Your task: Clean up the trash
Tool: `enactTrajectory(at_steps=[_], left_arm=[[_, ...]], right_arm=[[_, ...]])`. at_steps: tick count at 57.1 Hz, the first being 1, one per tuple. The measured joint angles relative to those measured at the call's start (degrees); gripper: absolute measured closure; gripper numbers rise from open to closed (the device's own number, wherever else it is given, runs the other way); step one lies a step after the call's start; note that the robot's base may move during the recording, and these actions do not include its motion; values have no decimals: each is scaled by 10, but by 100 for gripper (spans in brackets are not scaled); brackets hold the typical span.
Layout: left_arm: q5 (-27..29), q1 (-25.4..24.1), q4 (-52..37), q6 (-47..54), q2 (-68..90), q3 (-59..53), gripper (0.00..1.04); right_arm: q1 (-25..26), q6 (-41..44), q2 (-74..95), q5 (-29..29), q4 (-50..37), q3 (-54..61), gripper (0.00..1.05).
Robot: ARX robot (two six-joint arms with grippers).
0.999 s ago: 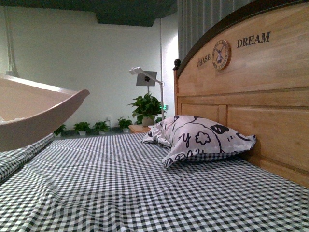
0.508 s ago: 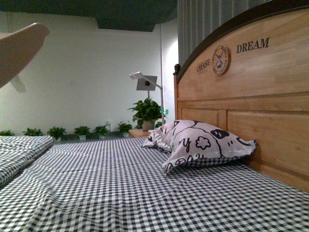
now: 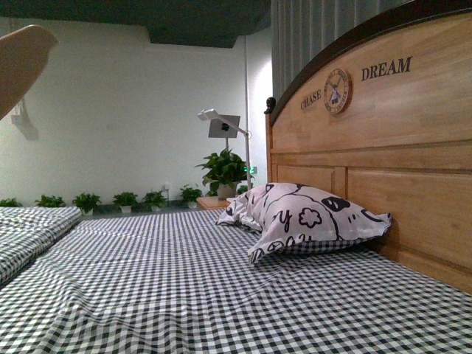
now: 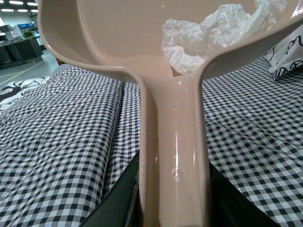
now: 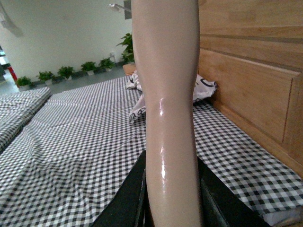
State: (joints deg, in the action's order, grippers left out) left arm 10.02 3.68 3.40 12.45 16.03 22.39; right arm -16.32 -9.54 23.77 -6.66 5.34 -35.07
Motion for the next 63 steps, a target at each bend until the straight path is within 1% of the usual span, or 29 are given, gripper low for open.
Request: enactTrajectory(at_steps=[63], left_arm=[[-2,0,0,-3,0,0,78]], right_arm=[[0,4,0,-2,0,0,84]])
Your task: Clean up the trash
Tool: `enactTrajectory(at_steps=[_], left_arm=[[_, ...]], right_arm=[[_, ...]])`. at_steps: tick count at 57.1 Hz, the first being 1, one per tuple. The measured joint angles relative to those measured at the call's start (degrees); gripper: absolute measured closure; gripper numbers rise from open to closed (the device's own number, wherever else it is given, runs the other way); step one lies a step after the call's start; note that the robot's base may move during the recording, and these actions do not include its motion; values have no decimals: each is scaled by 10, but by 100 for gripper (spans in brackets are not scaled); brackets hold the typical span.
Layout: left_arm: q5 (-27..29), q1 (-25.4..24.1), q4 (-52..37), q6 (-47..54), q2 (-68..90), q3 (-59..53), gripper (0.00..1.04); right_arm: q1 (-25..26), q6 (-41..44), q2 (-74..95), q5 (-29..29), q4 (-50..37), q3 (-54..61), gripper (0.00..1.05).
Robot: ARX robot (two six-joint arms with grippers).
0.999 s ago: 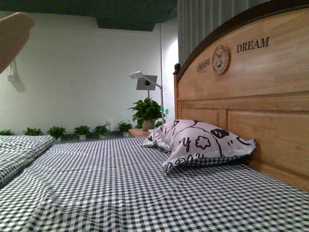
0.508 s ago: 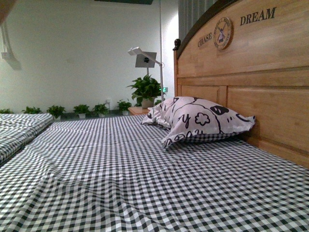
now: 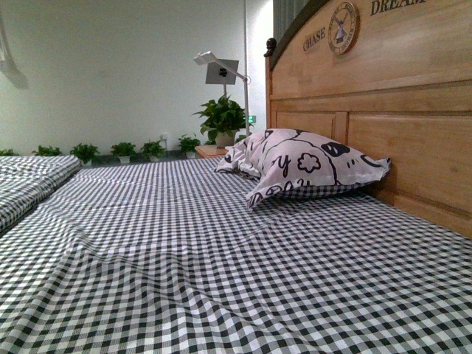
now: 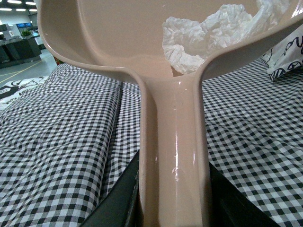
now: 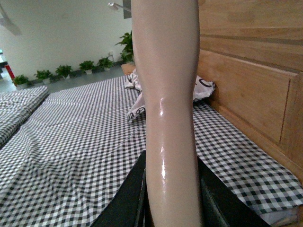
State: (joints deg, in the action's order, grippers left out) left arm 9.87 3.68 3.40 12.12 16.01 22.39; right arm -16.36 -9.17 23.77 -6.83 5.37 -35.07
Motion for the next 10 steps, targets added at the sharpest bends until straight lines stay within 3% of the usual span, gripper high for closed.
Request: enactTrajectory(at_steps=[10], left_arm=[[0,0,0,0,0,0,78]], right_arm=[[0,0,0,0,0,0,84]])
